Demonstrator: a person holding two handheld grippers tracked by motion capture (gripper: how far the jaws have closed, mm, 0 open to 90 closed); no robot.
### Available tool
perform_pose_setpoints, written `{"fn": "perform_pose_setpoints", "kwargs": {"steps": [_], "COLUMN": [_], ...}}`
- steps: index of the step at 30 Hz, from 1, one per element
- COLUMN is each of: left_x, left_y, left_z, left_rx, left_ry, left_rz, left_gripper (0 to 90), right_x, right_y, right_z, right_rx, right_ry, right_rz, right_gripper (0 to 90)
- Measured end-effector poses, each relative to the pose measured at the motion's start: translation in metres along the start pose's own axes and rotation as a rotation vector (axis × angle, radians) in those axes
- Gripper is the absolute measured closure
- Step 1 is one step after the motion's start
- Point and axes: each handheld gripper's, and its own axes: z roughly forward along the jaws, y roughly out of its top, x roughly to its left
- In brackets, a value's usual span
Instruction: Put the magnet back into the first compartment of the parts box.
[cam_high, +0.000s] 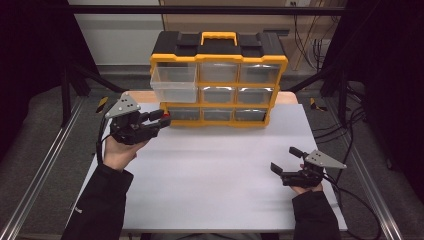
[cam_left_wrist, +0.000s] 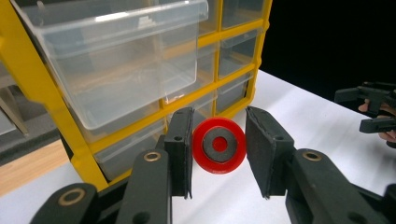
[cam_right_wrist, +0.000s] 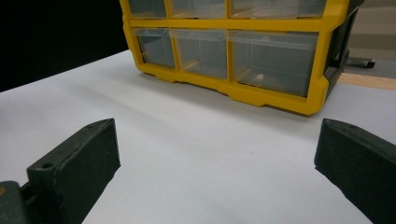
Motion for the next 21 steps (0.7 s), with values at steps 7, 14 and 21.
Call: {"fn": "perform_pose_setpoints", "kwargs": {"steps": [7,14,21], "left_x": [-0.002,-0.002,-0.002], "left_y": [0.014,0.023,0.03], "left_z": [0.001,0.001,0.006], "left_rx": [-0.011,-0.019,-0.014], "left_ry": [0.004,0.006,0.014], "left_rz": [0.013,0.019,0.025], "left_gripper": [62.3,62.3,62.2], "right_x": [0.0,0.0,0.0], "right_y": [0.0,0.0,0.0], "right_z": [0.0,0.0,0.0], "right_rx": [-0.001,0.0,0.0], "right_ry": [0.0,0.001,0.001], "right_rz": [0.0,0.0,-0.001], "right_gripper": [0.5,0.5,0.5]}}
